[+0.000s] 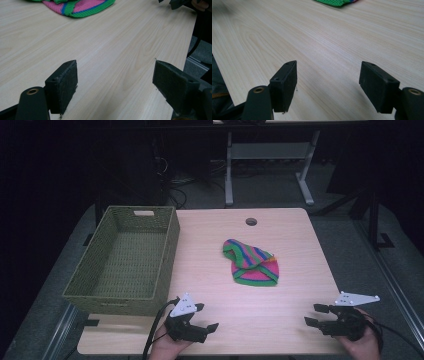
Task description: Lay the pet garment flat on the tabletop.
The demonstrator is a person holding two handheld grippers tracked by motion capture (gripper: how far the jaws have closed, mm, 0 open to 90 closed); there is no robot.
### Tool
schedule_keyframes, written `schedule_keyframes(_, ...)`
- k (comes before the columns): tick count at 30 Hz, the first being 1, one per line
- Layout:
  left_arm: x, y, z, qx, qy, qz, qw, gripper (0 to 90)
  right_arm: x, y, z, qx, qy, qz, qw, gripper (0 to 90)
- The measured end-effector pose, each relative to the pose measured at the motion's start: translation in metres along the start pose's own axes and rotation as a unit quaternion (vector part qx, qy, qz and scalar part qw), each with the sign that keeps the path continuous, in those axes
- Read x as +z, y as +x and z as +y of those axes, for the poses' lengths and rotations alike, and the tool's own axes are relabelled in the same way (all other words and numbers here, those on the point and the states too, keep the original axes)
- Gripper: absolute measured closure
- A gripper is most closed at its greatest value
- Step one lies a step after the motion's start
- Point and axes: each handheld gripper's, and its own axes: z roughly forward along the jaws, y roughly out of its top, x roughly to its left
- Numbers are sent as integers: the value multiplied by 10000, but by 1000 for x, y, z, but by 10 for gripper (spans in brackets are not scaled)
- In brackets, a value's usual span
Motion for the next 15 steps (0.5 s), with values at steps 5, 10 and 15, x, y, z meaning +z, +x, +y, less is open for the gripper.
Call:
schedule_keyframes(5, 2, 0, 1, 14, 9, 10, 10000, 199, 1, 0, 0, 8, 4, 69, 10000, 302)
schedule_keyframes(10, 2, -1, 1, -27, -46, -92, 9999, 199, 3, 4, 2, -64, 61, 84, 9999, 291)
schedule_keyframes(15, 2, -1, 0, 73, 22, -21, 10000, 199, 3, 9, 4, -106, 9, 140, 9998, 287)
